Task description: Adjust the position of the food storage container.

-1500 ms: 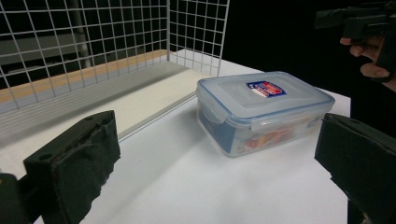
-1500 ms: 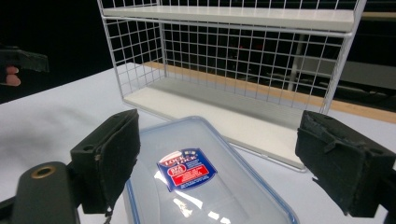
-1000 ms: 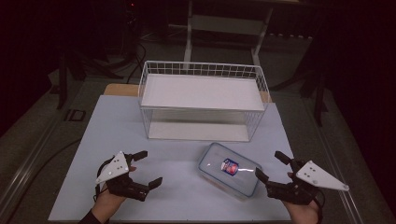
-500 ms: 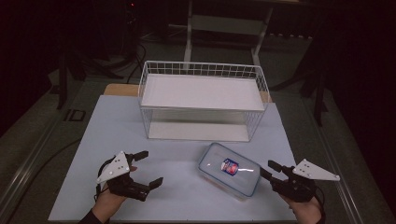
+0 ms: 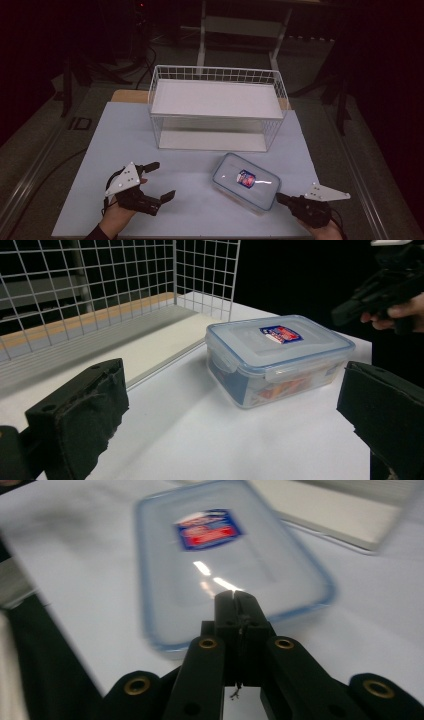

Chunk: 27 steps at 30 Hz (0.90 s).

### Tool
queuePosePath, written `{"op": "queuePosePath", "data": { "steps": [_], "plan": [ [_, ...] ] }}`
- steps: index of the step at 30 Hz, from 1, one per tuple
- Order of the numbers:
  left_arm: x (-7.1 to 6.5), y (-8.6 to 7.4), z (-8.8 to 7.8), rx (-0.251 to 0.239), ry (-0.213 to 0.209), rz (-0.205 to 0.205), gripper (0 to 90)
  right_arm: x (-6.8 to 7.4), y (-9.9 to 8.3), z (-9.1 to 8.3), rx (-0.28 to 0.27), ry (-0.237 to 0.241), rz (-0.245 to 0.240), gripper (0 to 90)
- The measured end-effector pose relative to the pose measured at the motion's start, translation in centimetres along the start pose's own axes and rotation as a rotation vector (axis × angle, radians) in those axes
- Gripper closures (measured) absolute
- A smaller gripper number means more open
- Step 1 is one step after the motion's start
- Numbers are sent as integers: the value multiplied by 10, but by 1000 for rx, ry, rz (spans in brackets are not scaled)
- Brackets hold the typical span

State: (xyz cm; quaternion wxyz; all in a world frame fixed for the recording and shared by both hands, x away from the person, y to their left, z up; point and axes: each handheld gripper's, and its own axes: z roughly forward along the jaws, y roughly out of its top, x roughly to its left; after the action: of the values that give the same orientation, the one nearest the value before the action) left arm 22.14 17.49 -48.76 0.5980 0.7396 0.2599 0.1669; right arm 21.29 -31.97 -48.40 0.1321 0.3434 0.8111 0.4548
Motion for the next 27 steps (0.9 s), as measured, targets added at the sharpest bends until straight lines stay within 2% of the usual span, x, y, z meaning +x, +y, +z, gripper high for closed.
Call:
{"op": "queuePosePath", "data": {
  "steps": [3,4,8,11,14,20,27],
  "plan": [
    [0,0,0,2,0,1,0,9,0,2,18,37,-27,899],
    [1,-1,1,11,1,4,0,18,-2,7,45,77,-50,899],
    [1,-2,2,15,2,2,0,29,-3,12,59,155,-59,900],
    [1,-1,2,15,2,3,0,35,-5,19,94,175,-76,900],
    [1,-2,2,16,0,1,0,34,-7,25,129,177,-80,900],
    [0,-2,2,16,-4,4,0,33,-6,25,137,177,-88,900],
    [1,-2,2,15,-5,-1,0,26,-3,23,145,125,-86,900]
  ]
}}
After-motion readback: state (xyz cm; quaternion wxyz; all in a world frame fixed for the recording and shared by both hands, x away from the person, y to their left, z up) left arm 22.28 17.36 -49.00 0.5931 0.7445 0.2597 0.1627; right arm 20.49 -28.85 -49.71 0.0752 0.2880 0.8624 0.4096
